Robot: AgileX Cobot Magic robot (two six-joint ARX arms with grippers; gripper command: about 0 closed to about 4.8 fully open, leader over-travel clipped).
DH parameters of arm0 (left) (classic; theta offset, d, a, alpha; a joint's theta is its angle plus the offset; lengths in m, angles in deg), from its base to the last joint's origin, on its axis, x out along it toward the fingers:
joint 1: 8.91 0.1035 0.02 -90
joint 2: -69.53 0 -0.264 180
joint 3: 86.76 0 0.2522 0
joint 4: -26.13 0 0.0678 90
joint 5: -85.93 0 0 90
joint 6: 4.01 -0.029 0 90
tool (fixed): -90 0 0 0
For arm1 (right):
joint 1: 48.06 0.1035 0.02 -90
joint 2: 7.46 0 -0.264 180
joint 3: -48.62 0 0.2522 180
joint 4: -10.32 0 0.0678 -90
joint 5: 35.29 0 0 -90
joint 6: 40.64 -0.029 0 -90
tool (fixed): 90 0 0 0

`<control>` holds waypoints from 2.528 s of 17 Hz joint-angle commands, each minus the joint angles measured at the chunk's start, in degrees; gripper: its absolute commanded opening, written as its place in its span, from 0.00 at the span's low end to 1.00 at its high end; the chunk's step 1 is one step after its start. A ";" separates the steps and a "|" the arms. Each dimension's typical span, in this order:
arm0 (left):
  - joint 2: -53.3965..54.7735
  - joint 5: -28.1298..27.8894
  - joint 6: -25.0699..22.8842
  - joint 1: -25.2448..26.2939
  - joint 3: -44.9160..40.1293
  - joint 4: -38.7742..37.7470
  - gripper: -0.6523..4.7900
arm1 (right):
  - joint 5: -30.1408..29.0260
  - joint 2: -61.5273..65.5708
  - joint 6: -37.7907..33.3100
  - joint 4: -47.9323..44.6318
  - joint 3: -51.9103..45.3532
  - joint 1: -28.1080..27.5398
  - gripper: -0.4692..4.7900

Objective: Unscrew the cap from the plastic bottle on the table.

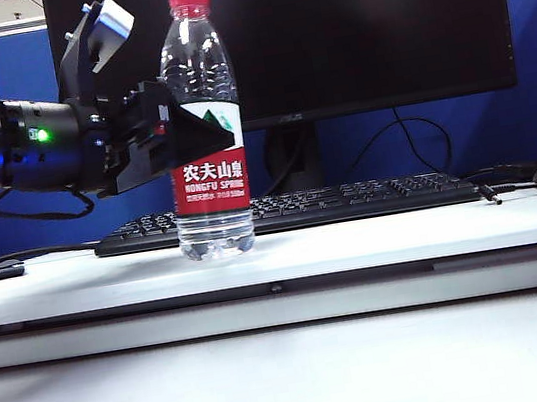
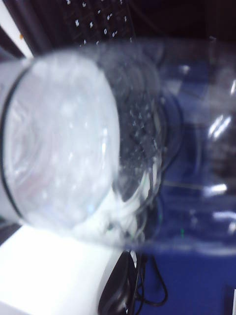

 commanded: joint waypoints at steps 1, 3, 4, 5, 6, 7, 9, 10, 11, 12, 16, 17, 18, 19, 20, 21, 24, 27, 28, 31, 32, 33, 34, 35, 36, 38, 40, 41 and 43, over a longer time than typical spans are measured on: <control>-0.20 0.31 -0.17 0.00 0.20 1.14 0.79 | 17.16 4.09 4.20 -1.07 0.39 10.36 0.37; -0.20 0.52 -0.13 0.00 0.20 1.14 0.79 | 26.36 6.51 7.43 -1.92 0.39 16.57 0.37; -0.20 0.74 0.28 0.00 0.20 1.14 0.79 | 30.40 8.20 9.88 -3.08 0.39 20.02 0.37; -0.17 1.01 1.01 -0.33 0.20 1.16 0.79 | 34.16 10.21 14.14 -4.61 0.48 24.20 0.42; -0.11 1.90 0.92 -0.42 0.20 1.16 0.79 | 37.59 11.67 17.66 -5.60 0.48 27.45 0.43; -0.11 2.36 0.94 -0.50 0.20 1.14 0.79 | 41.31 13.11 19.10 -6.29 0.48 30.03 0.43; 0.07 2.89 0.92 -1.14 0.22 1.20 0.79 | 46.40 15.47 19.06 -7.58 0.48 32.68 0.50; 0.11 2.91 0.94 -1.36 0.20 1.18 0.79 | 46.58 16.94 18.99 -8.72 0.48 32.74 0.52; 0.11 2.99 0.94 -1.77 0.20 1.16 0.79 | 46.60 17.68 18.86 -8.79 0.48 32.76 0.52; 0.11 3.06 0.92 -1.79 0.20 1.29 0.79 | 47.08 18.14 18.69 -8.74 0.48 32.74 0.52; 0.13 3.02 0.85 -1.79 0.22 1.57 0.82 | 48.96 18.34 18.69 -8.76 0.48 32.70 0.60; 0.24 3.02 0.66 -1.79 0.35 1.62 0.87 | 48.98 18.34 18.69 -8.76 0.48 32.70 0.60; 0.55 3.06 0.72 -1.79 0.83 1.57 0.93 | 48.98 18.34 18.56 -8.74 0.48 32.70 0.60; 0.96 3.06 0.74 -1.79 1.38 1.57 0.98 | 48.96 18.34 18.49 -8.70 0.48 32.72 0.60; 1.27 3.17 0.76 -1.81 1.99 1.60 0.99 | 48.96 18.32 18.47 -8.70 0.48 32.72 0.60; 1.57 4.07 0.98 -1.97 2.64 1.57 0.99 | 48.98 18.32 18.47 -8.70 0.48 32.72 0.60; 2.64 4.50 1.09 -2.56 4.50 1.57 0.99 | 48.96 18.29 18.47 -8.46 0.48 32.74 0.60; 6.34 5.29 0.90 -3.30 7.21 1.57 0.98 | 48.98 18.23 18.47 -8.31 0.48 32.74 0.60; 7.34 5.51 0.90 -3.34 7.91 1.53 0.98 | 48.98 18.23 18.47 -8.31 0.48 32.74 0.60; 9.75 5.44 0.87 -4.09 9.33 1.57 0.89 | 49.00 18.05 18.47 -8.00 0.48 32.74 0.60; 9.75 5.44 0.87 -4.09 9.33 1.57 0.84 | 49.03 17.90 18.49 -7.80 0.48 32.72 0.60; 9.75 5.44 0.87 -4.09 9.33 1.57 0.82 | 49.33 17.84 18.49 -7.80 0.48 32.70 0.60; 9.75 5.40 0.85 -4.09 9.33 1.57 0.78 | 49.44 17.81 18.49 -7.80 0.48 32.70 0.60; 9.75 5.42 0.74 -4.09 9.33 1.57 0.72 | 49.81 17.77 18.49 -7.82 0.48 32.70 0.60; 9.75 5.42 0.70 -4.15 9.35 1.57 0.67 | 49.86 17.77 18.49 -7.82 0.48 32.70 0.60; 9.75 5.42 0.68 -4.17 9.35 1.57 0.61 | 49.86 17.77 18.49 -7.85 0.48 32.70 0.60; 9.75 5.42 0.59 -4.17 9.35 1.57 0.55 | 49.86 17.77 18.45 -7.87 0.48 32.70 0.60; 9.75 5.44 0.07 -4.17 9.35 1.57 0.55 | 49.86 17.77 17.99 -7.87 0.48 32.70 0.60; 9.75 5.44 -0.46 -4.17 9.35 1.57 0.55 | 49.88 17.79 15.08 -7.87 0.48 32.70 0.60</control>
